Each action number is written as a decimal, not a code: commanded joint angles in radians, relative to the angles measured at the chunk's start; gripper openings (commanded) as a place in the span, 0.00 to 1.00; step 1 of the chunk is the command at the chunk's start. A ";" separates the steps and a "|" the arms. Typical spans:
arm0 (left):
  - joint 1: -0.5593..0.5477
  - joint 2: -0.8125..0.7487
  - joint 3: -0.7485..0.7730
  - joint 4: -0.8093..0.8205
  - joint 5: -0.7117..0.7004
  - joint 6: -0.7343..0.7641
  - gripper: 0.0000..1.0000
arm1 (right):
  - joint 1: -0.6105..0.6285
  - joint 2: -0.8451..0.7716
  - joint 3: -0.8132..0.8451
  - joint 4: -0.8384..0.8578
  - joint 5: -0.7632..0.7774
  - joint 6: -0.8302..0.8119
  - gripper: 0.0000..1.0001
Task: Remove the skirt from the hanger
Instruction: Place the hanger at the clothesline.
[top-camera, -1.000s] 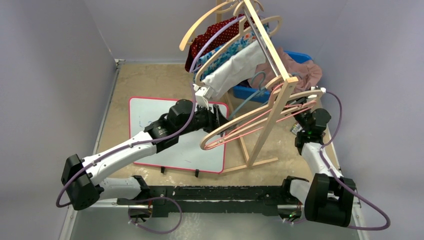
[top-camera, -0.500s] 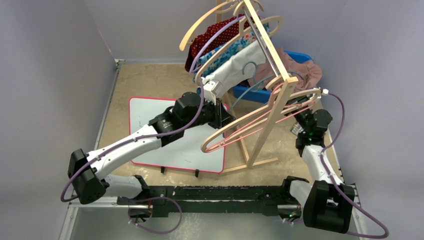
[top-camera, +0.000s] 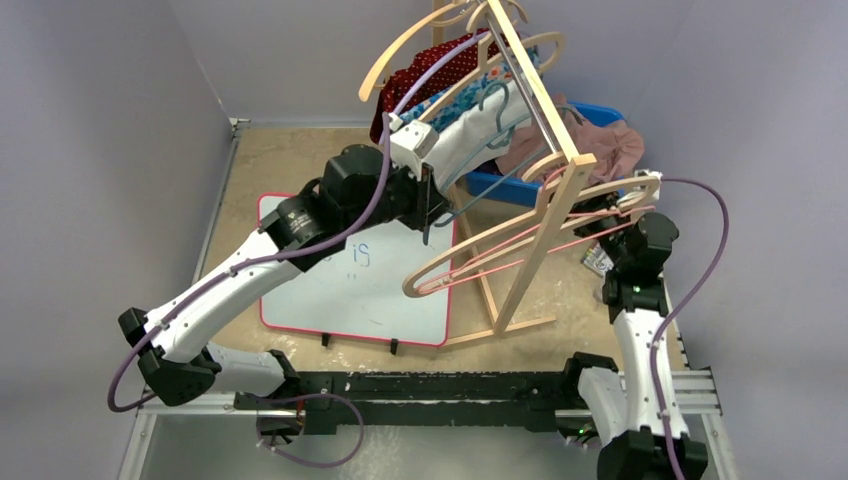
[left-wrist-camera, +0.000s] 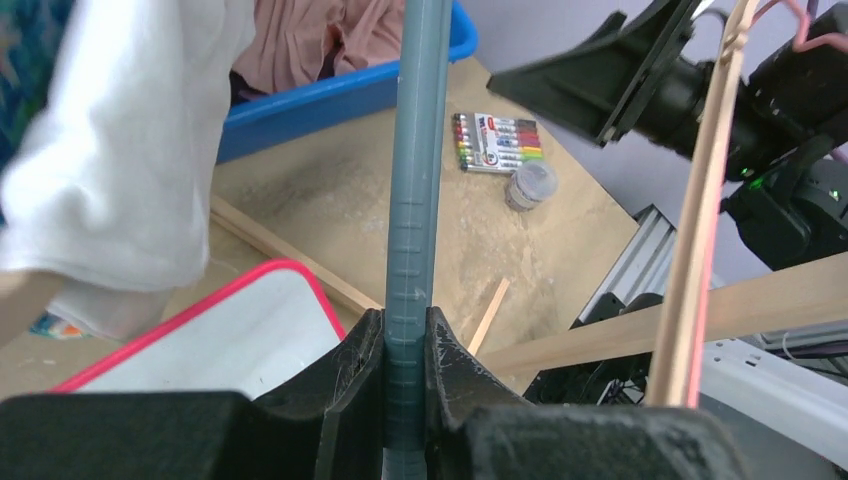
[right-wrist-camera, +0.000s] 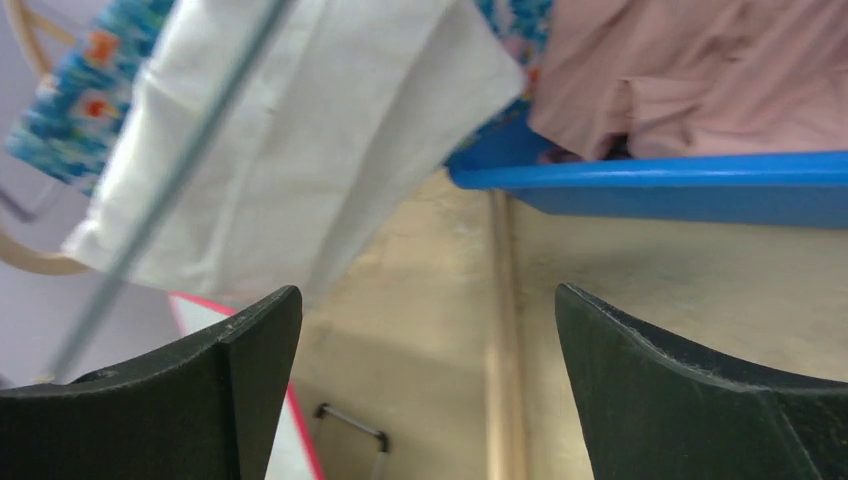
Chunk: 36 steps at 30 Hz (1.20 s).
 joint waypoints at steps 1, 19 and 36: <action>0.002 0.058 0.223 -0.147 0.052 0.093 0.00 | 0.000 -0.106 0.066 -0.267 0.167 -0.302 0.97; 0.002 0.097 0.383 -0.189 0.239 0.260 0.00 | -0.002 -0.011 0.047 -0.367 0.322 -0.383 0.99; 0.002 0.200 0.508 -0.185 0.323 0.226 0.00 | -0.226 0.122 0.422 -0.522 0.436 -0.461 0.99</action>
